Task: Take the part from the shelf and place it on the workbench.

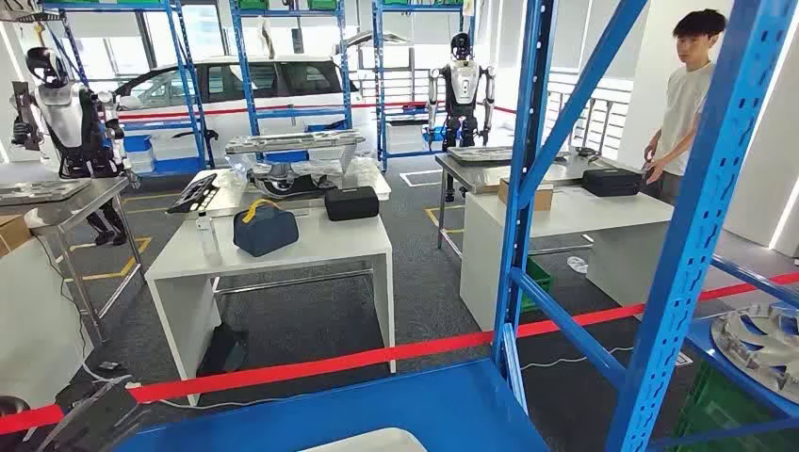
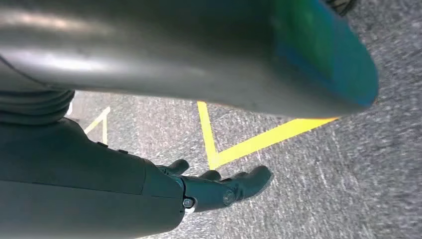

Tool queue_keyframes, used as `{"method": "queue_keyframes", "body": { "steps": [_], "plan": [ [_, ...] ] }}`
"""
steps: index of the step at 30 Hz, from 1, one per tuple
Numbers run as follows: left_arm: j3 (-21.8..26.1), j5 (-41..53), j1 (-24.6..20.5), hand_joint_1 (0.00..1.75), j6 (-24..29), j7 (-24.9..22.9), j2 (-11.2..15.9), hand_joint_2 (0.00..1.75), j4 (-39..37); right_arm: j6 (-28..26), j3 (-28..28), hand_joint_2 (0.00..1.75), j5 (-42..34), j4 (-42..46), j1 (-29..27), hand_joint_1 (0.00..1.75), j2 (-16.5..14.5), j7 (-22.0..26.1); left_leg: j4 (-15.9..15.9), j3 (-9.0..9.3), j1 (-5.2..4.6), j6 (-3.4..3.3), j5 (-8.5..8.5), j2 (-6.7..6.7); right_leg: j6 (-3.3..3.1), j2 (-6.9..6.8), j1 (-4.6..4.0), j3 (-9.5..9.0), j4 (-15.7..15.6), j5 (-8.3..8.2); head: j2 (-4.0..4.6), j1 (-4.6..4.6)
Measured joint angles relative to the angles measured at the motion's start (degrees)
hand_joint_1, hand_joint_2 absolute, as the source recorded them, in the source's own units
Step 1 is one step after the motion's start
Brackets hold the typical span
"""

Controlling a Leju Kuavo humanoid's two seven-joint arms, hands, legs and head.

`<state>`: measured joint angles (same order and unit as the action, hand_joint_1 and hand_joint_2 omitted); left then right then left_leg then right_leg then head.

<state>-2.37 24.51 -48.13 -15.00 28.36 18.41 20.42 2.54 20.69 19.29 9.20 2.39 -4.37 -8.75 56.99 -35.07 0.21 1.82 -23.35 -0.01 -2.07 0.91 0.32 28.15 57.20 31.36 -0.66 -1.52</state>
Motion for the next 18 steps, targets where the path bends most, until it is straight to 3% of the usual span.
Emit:
{"method": "queue_keyframes", "body": {
  "steps": [3,8,10,14,18],
  "plan": [
    [3.0,-5.9,1.1,0.00,-6.8,2.6,0.0,1.75,0.6,0.0,0.1,0.00,0.1,0.0,0.0,0.00,0.2,-0.2,0.0,0.05,-0.04,-0.08,-0.05,0.24,-1.44,-0.10,-0.10,-0.16,-0.1,-0.06,-0.02,0.05],
    [9.9,-18.7,4.2,0.00,-24.0,6.7,0.1,1.75,1.5,-0.2,0.3,0.00,0.3,0.0,0.0,0.00,0.2,-0.2,0.0,0.05,-0.28,-0.87,-0.55,0.37,-1.34,-0.10,-0.01,-0.67,-1.0,-0.11,-0.02,0.06],
    [12.1,-22.6,5.8,0.00,-29.2,8.1,0.1,1.75,2.2,-0.2,0.5,0.00,0.3,0.0,0.0,0.00,0.2,-0.3,0.0,0.05,-0.34,-1.05,-0.67,0.36,-0.89,-0.10,0.06,-0.76,-1.2,-0.08,-0.02,0.07],
    [13.6,-26.3,9.1,0.00,-33.1,10.8,0.0,1.75,4.7,-0.5,1.0,0.00,0.3,0.0,0.0,0.00,0.2,-0.4,0.1,0.05,-0.43,-1.21,-0.78,0.38,0.99,-0.15,0.30,-0.91,-1.5,0.06,-0.02,0.05],
    [13.6,-26.6,10.7,0.00,-33.1,11.6,-0.2,1.75,6.4,-0.6,1.1,0.00,0.3,0.0,0.0,0.00,0.2,-0.5,0.1,0.05,-0.43,-1.22,-0.78,0.40,1.17,-0.23,0.31,-0.92,-1.5,0.06,0.00,0.05]
  ]
}}
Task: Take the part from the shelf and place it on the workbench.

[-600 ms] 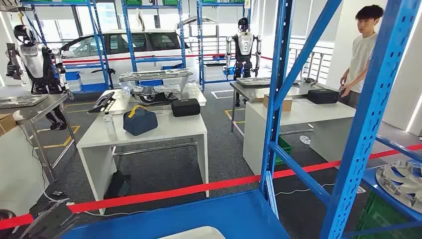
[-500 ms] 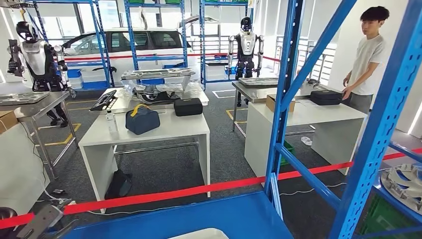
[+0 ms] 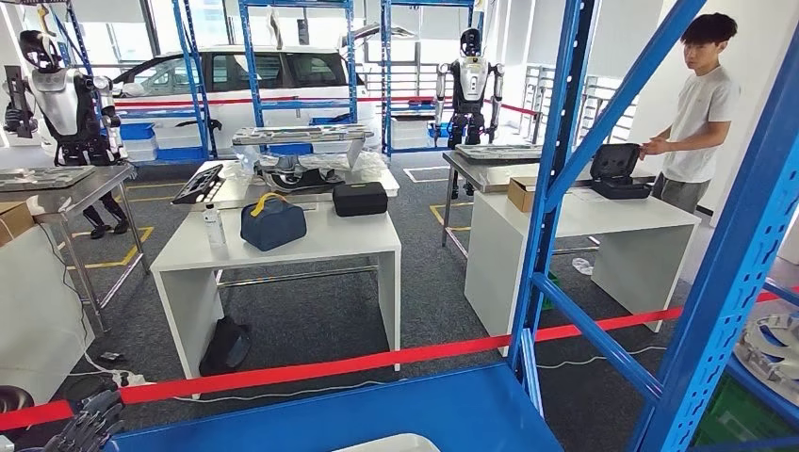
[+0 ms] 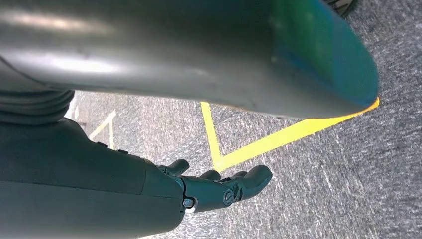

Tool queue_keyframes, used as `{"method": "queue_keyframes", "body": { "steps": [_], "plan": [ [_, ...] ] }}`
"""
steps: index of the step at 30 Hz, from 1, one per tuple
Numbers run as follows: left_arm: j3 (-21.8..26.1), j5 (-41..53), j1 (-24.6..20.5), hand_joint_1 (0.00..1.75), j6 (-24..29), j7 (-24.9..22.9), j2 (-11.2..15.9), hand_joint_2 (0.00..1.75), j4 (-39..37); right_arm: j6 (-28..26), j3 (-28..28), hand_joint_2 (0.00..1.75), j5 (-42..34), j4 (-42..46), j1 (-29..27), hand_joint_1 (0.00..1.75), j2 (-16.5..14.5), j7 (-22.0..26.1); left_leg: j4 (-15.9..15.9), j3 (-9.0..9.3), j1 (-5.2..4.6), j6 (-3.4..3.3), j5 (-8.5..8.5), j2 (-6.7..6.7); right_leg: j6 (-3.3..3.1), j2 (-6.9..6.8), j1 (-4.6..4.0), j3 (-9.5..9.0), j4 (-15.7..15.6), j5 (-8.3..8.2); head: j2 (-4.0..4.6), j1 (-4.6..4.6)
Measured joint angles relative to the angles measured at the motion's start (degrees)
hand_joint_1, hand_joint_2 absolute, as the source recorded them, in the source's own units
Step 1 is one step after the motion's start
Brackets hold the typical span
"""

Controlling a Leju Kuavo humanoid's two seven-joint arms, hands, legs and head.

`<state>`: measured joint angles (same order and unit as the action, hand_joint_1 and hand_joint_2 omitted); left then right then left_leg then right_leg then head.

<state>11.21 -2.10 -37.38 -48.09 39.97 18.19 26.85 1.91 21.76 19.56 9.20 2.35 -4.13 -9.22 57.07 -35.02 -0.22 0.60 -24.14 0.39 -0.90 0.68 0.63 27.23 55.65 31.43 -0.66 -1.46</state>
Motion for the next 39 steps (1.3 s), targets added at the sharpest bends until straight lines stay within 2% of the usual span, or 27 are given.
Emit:
{"method": "queue_keyframes", "body": {
  "steps": [5,10,15,19,23,26,29,33,36,39],
  "plan": [
    [0.0,-0.4,1.0,0.00,0.0,0.1,-0.1,1.75,1.3,-0.1,0.2,0.00,-0.1,0.0,0.0,0.00,0.0,-0.1,0.0,0.03,0.01,0.00,0.00,-0.03,0.02,0.00,0.00,0.01,0.0,-0.01,-0.02,0.00],
    [-1.5,-2.3,7.0,0.00,3.4,0.2,-1.8,1.75,11.3,-0.2,1.2,0.00,-0.3,0.0,0.0,0.00,0.0,-0.1,0.0,0.06,0.06,0.04,0.03,-0.04,0.06,0.00,-0.05,0.04,0.1,-0.02,-0.02,0.00],
    [-2.8,-4.4,9.6,0.00,7.2,0.1,-2.6,1.75,19.1,-0.2,1.5,0.00,-0.3,0.0,0.0,0.00,0.0,0.4,0.0,0.04,0.07,0.04,0.03,-0.01,0.11,-0.01,-0.06,0.04,0.1,0.04,-0.01,0.00],
    [-4.0,-4.5,10.8,0.00,9.2,-0.4,-2.9,1.75,25.2,-0.2,1.7,0.00,-0.3,0.0,0.0,0.00,0.0,0.5,0.0,0.04,0.06,0.04,0.02,0.01,0.16,-0.07,-0.06,0.02,0.1,0.07,-0.02,0.00],
    [-4.5,-4.3,11.4,0.00,9.9,-0.5,-3.0,1.75,28.1,-0.2,1.7,0.00,-0.3,0.0,0.0,0.00,0.0,0.5,0.0,0.04,0.07,0.04,0.02,0.01,0.16,-0.11,-0.06,0.02,0.1,0.07,-0.02,0.00],
    [-5.4,-0.1,11.9,0.00,13.6,-0.1,-2.8,1.75,30.1,-0.2,1.8,0.00,-0.3,0.0,0.0,0.00,0.0,0.6,0.0,0.04,0.07,0.04,0.03,0.01,0.16,-0.13,-0.06,0.02,0.1,0.07,-0.02,0.00],
    [-7.2,7.1,12.5,0.00,19.3,0.1,-2.0,1.75,32.7,-0.2,2.2,0.00,-0.3,0.0,-0.1,0.00,0.0,0.4,0.0,0.04,0.06,0.04,0.02,0.01,0.16,-0.13,-0.07,0.01,0.1,0.07,-0.01,0.00],
    [-9.1,14.0,13.8,0.00,24.2,-0.2,0.0,1.75,33.8,-0.2,2.7,0.00,-0.3,0.0,-0.1,0.00,0.0,0.2,0.0,0.04,0.06,0.06,0.01,-0.01,0.16,-0.10,-0.08,0.01,0.1,0.08,-0.02,0.00],
    [-10.2,21.5,15.4,0.00,28.7,-0.9,2.9,1.75,33.4,-0.1,2.7,0.00,0.0,0.0,-0.2,0.00,0.0,0.0,-0.1,0.04,0.07,0.08,0.00,-0.04,0.15,-0.07,-0.11,0.04,0.1,0.10,-0.01,0.00],
    [-11.0,31.3,17.8,0.00,34.0,-4.0,6.7,1.75,33.3,0.0,2.8,0.00,0.5,0.0,-0.3,0.00,0.0,-0.3,-0.1,0.05,0.10,0.10,-0.01,-0.06,0.13,-0.06,-0.13,0.05,0.2,0.14,-0.01,0.00]
  ]
}}
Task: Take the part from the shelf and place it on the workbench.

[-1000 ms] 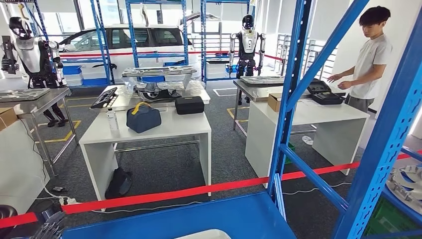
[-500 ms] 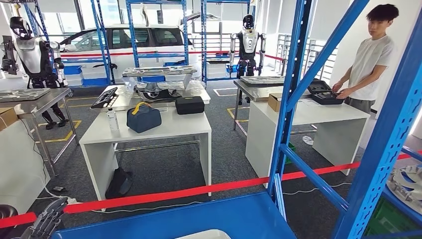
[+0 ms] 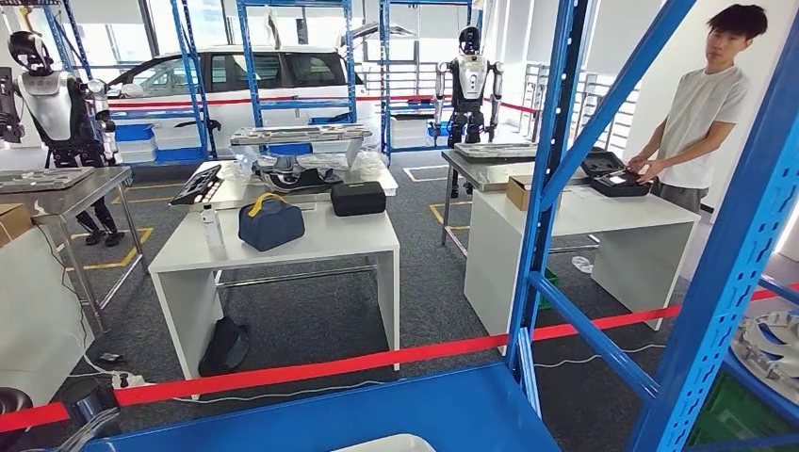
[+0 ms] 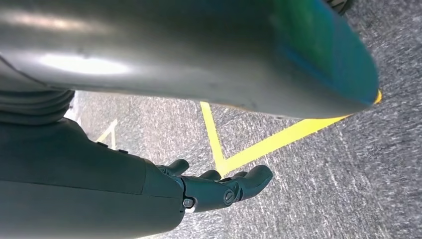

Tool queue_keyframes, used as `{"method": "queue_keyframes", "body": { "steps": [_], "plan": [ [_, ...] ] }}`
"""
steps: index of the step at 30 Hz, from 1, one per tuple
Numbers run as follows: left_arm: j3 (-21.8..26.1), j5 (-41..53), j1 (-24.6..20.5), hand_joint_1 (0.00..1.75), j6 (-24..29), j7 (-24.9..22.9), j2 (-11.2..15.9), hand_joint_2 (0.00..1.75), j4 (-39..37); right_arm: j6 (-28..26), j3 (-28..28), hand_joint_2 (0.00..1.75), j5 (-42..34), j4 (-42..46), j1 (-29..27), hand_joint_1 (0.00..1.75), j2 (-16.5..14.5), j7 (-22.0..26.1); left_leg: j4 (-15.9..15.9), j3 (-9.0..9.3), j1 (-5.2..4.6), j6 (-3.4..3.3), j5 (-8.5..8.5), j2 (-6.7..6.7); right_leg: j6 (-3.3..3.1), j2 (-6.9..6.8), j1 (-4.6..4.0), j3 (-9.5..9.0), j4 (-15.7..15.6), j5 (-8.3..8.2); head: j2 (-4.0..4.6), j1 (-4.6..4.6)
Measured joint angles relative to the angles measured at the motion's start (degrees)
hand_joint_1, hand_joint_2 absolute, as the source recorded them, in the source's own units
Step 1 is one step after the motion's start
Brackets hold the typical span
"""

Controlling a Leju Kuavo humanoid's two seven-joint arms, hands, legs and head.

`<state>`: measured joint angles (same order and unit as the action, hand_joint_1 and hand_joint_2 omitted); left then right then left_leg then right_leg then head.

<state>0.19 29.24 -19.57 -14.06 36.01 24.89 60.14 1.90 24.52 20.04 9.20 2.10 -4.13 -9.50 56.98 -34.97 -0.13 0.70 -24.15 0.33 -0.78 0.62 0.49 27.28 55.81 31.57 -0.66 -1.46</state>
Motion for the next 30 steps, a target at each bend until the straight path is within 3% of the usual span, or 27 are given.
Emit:
{"method": "queue_keyframes", "body": {
  "steps": [5,11,18,30],
  "plan": [
    [-0.5,10.4,6.3,0.00,4.4,-5.3,6.0,1.75,2.8,0.5,0.0,0.00,1.1,0.0,-0.1,0.00,0.0,-0.5,0.0,0.01,0.04,0.08,-0.05,0.04,-0.10,0.02,-0.01,0.01,0.0,0.12,-0.01,0.00],
    [-0.3,10.7,10.5,0.00,3.9,-5.1,7.4,1.75,5.6,0.7,0.0,0.00,1.4,0.0,-0.1,0.00,0.0,-0.2,0.0,-0.01,0.03,0.07,-0.06,0.21,-0.15,-0.16,-0.01,-0.05,0.0,0.18,0.00,0.00],
    [2.5,2.8,12.5,0.00,1.3,-0.3,6.9,1.75,8.3,0.7,0.0,0.00,1.5,0.0,-0.1,0.00,0.0,0.5,0.0,0.00,0.03,0.07,-0.06,0.22,-0.14,-0.17,-0.01,-0.06,0.0,0.17,-0.01,0.00],
    [8.1,-11.7,12.4,0.00,-0.5,4.0,1.5,1.75,10.7,0.6,0.2,0.00,1.6,0.0,0.1,0.00,0.0,0.3,0.0,0.00,0.04,0.07,-0.06,0.26,-0.14,-0.23,-0.01,-0.07,0.0,0.17,-0.01,0.00]
  ]
}}
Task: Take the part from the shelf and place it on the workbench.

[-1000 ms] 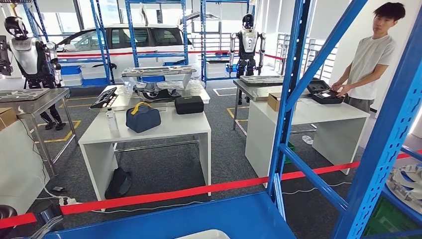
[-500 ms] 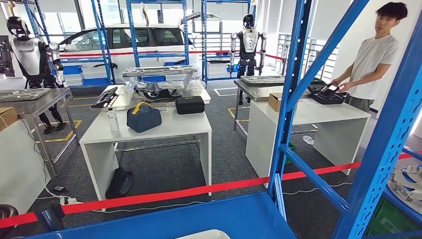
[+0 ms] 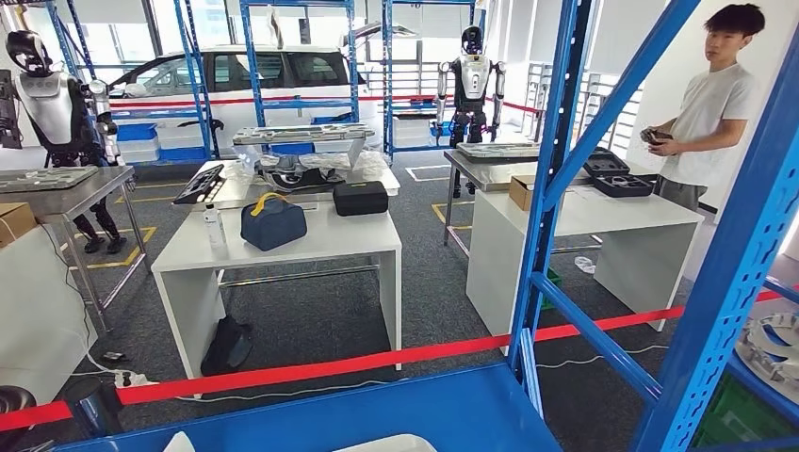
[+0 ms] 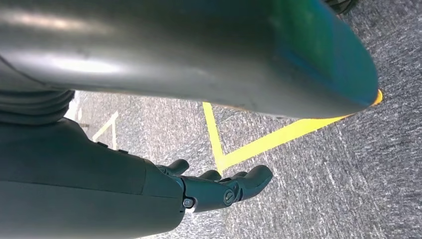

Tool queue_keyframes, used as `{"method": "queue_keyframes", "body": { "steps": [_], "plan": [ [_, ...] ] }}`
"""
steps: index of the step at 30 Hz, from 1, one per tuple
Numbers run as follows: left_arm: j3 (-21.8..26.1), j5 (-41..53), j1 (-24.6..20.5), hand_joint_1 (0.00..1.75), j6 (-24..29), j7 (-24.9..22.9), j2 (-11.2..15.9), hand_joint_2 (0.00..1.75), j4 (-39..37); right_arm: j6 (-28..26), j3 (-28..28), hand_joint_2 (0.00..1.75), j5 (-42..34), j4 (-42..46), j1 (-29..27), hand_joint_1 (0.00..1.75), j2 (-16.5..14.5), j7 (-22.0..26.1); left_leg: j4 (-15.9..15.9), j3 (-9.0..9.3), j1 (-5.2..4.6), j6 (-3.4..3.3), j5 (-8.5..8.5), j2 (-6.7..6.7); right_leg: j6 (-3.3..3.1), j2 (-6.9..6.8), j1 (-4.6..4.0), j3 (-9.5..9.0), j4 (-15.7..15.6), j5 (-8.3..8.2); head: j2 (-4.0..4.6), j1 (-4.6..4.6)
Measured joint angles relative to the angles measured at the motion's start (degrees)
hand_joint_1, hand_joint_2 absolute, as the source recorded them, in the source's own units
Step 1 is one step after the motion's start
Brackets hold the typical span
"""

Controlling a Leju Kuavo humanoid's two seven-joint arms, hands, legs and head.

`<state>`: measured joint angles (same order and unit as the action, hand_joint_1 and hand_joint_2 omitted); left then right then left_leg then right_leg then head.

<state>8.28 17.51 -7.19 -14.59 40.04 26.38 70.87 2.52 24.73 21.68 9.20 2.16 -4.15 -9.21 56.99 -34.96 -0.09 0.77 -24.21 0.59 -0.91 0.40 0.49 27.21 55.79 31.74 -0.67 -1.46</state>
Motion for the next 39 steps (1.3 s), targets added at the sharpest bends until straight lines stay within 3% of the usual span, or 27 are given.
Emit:
{"method": "queue_keyframes", "body": {
  "steps": [6,10,15,17,22,31,33,39],
  "plan": [
    [-0.3,-12.9,0.5,0.00,-19.6,-0.8,-0.8,1.75,2.1,0.2,0.4,0.00,0.3,0.0,0.0,0.00,0.0,0.1,0.0,0.00,0.00,0.00,0.00,-0.01,0.00,0.00,0.01,0.00,0.0,0.00,0.00,0.00],
    [-1.4,-12.7,1.7,0.00,-25.0,-2.0,-1.3,1.75,4.5,0.3,0.6,0.00,0.6,0.0,0.0,0.00,0.0,-0.3,0.0,0.00,-0.01,0.00,0.00,-0.01,0.00,0.00,0.01,0.00,0.0,0.00,0.01,0.00],
    [-3.6,-10.7,3.1,0.00,-26.9,-2.6,-1.7,1.75,7.6,0.1,1.1,0.00,0.6,0.0,0.0,0.00,0.0,-0.7,0.0,0.00,0.00,0.00,0.00,0.00,0.00,0.00,0.01,0.01,0.0,0.00,0.01,0.00],
    [-4.7,-8.0,3.1,0.00,-24.6,-2.7,-1.9,1.75,8.2,0.1,1.3,0.00,0.5,0.0,0.0,0.00,0.0,-0.7,0.0,0.01,0.00,0.00,0.00,0.01,0.00,0.00,0.01,0.01,0.0,0.00,0.01,0.00],
    [-8.4,0.4,1.5,0.00,-12.3,-3.3,-2.9,1.75,8.5,-0.2,2.0,0.00,0.0,0.0,0.1,0.00,0.0,-0.6,0.0,0.02,0.00,0.00,0.00,0.00,0.04,-0.02,0.01,0.00,0.0,-0.03,0.02,0.00],
    [-10.9,2.2,0.1,0.00,-9.3,-3.6,-3.9,1.75,8.5,-0.5,2.7,0.00,-0.1,0.0,0.1,0.00,-0.1,-0.6,0.0,0.02,0.00,0.00,0.00,-0.03,0.05,-0.01,0.01,0.01,0.0,-0.03,0.00,0.00],
    [-11.1,4.9,0.0,0.00,-4.4,-4.5,-4.2,1.75,8.5,-0.5,2.7,0.00,-0.1,0.0,0.1,0.00,-0.1,-0.5,0.0,0.03,0.00,0.00,0.00,-0.03,0.04,-0.01,0.01,0.02,0.0,-0.03,0.01,0.00],
    [-12.1,16.9,-2.0,0.00,19.8,-12.9,-7.9,1.75,8.4,-0.7,3.0,0.00,0.3,0.0,0.2,0.00,-0.2,-0.4,0.0,0.04,0.00,0.00,0.01,0.08,0.05,-0.08,0.01,-0.04,0.0,-0.04,0.00,0.00]
  ]
}}
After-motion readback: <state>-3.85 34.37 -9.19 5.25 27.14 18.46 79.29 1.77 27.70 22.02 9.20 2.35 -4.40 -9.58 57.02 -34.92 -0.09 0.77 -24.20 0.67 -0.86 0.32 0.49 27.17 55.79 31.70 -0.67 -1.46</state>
